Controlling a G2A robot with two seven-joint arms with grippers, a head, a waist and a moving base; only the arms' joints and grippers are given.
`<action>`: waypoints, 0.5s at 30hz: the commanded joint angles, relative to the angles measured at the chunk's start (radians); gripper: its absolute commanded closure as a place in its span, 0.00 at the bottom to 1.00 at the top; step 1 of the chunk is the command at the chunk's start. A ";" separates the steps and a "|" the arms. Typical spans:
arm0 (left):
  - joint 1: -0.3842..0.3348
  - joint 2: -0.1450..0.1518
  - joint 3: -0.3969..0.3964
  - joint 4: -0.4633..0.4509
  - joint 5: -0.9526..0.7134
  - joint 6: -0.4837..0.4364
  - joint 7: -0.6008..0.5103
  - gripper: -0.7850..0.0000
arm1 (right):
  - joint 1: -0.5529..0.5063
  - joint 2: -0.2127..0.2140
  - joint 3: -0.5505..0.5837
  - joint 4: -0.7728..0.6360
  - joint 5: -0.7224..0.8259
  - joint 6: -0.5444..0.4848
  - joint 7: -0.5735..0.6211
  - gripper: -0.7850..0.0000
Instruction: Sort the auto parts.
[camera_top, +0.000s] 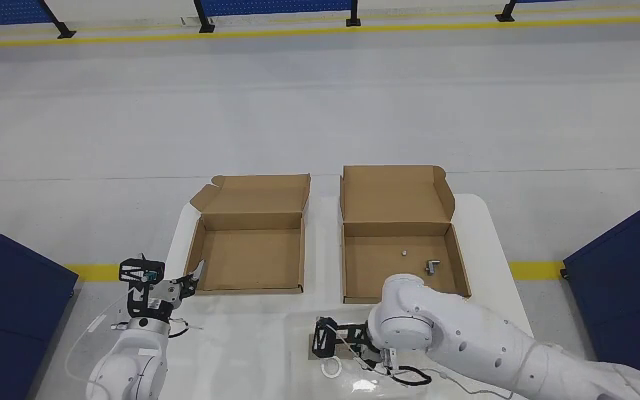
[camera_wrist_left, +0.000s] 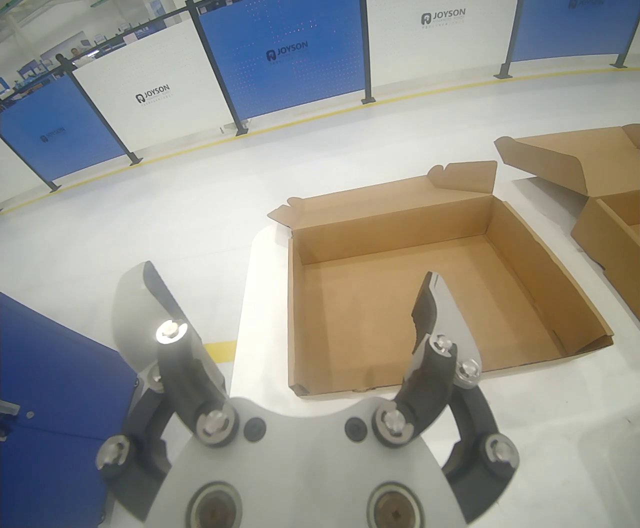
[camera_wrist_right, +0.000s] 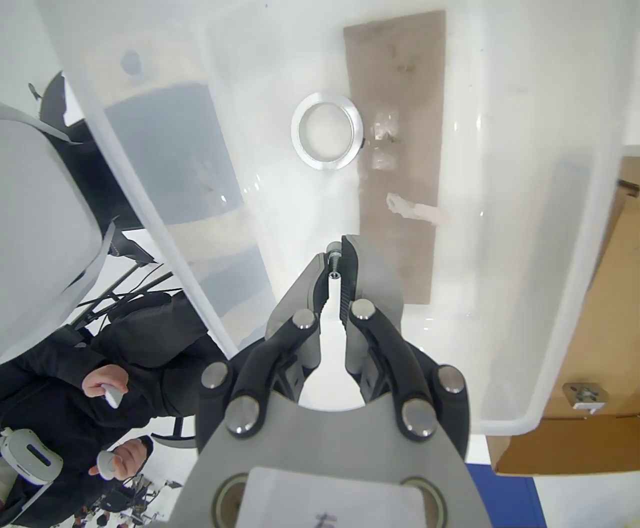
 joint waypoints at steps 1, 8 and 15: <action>0.000 0.000 0.000 0.000 0.000 0.000 0.000 0.00 | -0.015 0.024 0.059 -0.005 0.068 -0.044 -0.005 1.00; 0.000 0.000 0.000 0.000 0.000 0.000 0.000 0.00 | -0.086 0.132 0.193 0.004 0.308 -0.177 -0.111 1.00; 0.000 0.000 0.000 0.000 0.000 0.000 0.000 0.00 | -0.087 0.178 0.197 0.007 0.385 -0.215 -0.150 1.00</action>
